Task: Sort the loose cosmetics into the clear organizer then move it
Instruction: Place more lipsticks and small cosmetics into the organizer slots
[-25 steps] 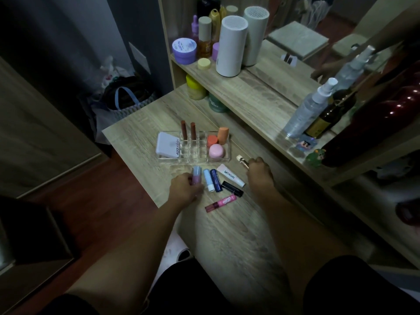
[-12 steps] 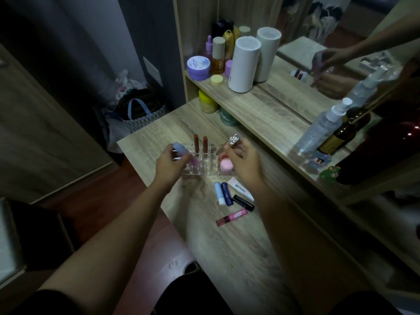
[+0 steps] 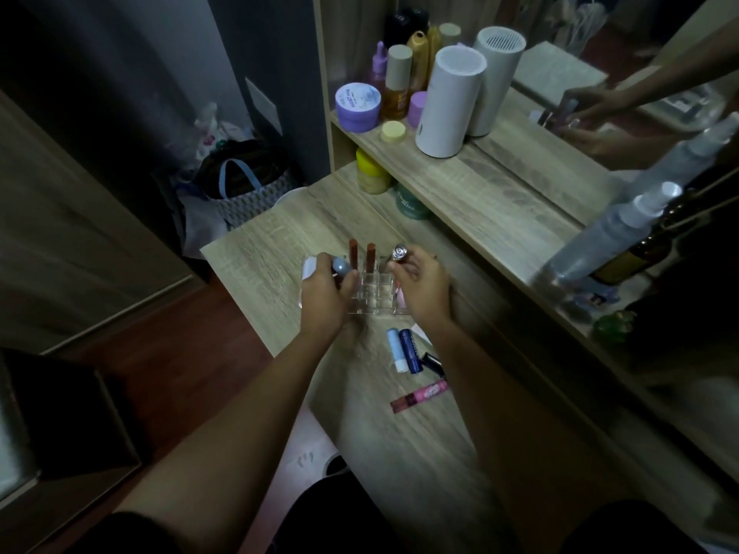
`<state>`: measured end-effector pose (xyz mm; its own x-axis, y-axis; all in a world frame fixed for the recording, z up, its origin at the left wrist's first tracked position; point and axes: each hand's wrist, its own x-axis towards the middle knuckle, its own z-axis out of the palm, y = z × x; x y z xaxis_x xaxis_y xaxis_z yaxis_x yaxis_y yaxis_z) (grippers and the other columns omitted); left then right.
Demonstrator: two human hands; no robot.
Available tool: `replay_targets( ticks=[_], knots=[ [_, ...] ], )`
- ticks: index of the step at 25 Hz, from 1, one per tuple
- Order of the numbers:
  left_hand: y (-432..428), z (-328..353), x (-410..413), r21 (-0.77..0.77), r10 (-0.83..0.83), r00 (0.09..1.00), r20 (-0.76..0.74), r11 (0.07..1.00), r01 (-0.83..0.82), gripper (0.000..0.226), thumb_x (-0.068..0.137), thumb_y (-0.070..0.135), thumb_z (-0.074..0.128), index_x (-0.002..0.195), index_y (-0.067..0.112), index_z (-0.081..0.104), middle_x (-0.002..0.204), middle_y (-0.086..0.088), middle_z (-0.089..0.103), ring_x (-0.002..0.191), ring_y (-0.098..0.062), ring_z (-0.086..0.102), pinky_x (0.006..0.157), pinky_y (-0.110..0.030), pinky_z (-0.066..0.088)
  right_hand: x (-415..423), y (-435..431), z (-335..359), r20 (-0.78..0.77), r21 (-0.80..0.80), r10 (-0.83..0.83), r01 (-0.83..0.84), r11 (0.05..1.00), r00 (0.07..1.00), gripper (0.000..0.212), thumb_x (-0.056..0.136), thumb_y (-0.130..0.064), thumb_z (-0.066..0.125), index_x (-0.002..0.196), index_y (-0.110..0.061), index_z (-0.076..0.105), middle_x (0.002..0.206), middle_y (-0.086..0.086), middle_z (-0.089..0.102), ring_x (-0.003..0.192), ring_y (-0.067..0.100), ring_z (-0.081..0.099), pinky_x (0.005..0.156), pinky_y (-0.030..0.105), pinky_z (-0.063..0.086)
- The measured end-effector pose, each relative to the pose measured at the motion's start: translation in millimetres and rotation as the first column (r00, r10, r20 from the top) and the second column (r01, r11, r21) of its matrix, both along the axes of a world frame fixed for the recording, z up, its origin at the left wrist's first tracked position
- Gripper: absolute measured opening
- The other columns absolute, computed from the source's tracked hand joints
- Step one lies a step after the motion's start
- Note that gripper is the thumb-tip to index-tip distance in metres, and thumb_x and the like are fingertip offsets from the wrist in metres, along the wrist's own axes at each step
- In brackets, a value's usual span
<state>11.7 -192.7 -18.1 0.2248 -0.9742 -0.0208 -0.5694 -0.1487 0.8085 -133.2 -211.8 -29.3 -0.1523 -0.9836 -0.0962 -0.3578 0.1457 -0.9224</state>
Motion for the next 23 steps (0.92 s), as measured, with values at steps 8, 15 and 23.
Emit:
replay_targets(
  ticks=[8, 15, 23],
  knots=[
    [1, -9, -2, -0.023, -0.044, 0.988, 0.145, 0.999, 0.048, 0.020, 0.085, 0.018, 0.065, 0.090, 0.000, 0.057, 0.082, -0.010, 0.058, 0.073, -0.026, 0.057, 0.062, -0.027, 0.038, 7, -10, -11, -0.160, 0.021, 0.038, -0.035, 0.999, 0.986, 0.031, 0.089, -0.007, 0.060, 0.120, -0.008, 0.059, 0.114, 0.009, 0.067, 0.098, 0.010, 0.064, 0.086, 0.022, 0.053],
    [-10, -16, -10, 0.101, -0.029, 0.980, 0.195, 0.995, 0.010, 0.030, 0.086, 0.023, 0.063, 0.103, 0.000, 0.055, 0.098, -0.020, 0.066, 0.090, -0.032, 0.063, 0.076, -0.040, 0.049, 7, -20, -4, -0.236, 0.072, 0.065, -0.049, 0.996, 0.970, 0.032, 0.086, -0.009, 0.064, 0.118, -0.008, 0.061, 0.112, 0.008, 0.069, 0.091, 0.003, 0.058, 0.064, 0.004, 0.039],
    [-9, -7, -6, 0.060, 0.021, 0.991, 0.130, 0.998, -0.029, 0.046, 0.079, 0.029, 0.072, 0.111, 0.000, 0.055, 0.100, -0.018, 0.066, 0.089, -0.029, 0.065, 0.080, -0.040, 0.053, -7, -17, 10, -0.179, 0.122, 0.142, -0.121, 0.985, 0.974, 0.044, 0.085, -0.008, 0.065, 0.128, -0.009, 0.053, 0.122, 0.008, 0.064, 0.096, 0.004, 0.056, 0.068, 0.005, 0.043]
  ],
)
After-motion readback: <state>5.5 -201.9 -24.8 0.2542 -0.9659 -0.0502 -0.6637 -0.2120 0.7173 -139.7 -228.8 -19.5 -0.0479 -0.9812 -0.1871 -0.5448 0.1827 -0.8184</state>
